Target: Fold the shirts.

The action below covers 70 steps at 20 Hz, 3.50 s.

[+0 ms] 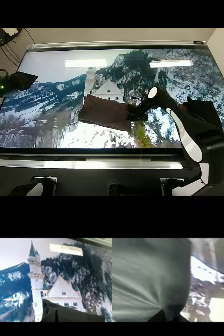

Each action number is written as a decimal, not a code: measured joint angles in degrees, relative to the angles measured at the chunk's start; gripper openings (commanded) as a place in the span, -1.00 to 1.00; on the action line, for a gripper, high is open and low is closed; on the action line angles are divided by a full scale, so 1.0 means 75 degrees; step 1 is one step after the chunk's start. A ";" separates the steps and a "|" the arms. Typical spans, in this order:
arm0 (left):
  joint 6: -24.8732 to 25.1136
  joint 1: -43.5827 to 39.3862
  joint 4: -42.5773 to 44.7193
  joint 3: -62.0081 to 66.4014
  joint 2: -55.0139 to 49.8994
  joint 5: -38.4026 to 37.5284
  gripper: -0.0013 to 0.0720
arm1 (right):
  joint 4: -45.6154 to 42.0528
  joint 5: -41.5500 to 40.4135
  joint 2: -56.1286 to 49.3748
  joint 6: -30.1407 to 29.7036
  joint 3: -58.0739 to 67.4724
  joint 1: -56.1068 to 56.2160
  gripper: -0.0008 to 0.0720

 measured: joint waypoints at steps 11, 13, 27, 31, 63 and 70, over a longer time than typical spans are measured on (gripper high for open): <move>0.0003 0.0000 0.0000 0.0000 0.0000 0.0032 -0.89 | -0.0122 0.1119 0.2465 -0.0189 0.1891 -0.2900 -0.84; 0.0003 -0.0003 0.0000 0.0000 0.0000 0.0035 -0.90 | -0.0382 0.1367 0.3019 -0.0032 0.2192 -0.3724 -0.84; 0.0122 0.0000 0.0000 0.0000 0.0000 0.0038 -0.90 | -0.0152 0.2419 0.4584 0.0886 0.2579 -0.7621 -0.84; 0.0175 0.0000 0.0000 0.0000 0.0000 0.0041 -0.90 | -0.0224 0.3381 0.4794 0.0851 0.2582 -0.8227 -0.83; -0.2664 -0.1207 0.5744 0.1813 -0.2326 -0.2343 0.89 | -0.3529 0.1539 0.4470 -0.0149 0.1859 -0.2005 0.88; -0.3258 -0.1632 0.5840 -0.1588 -0.0705 -0.2288 0.88 | -0.3681 0.2530 0.3305 0.0667 0.1253 0.0082 0.93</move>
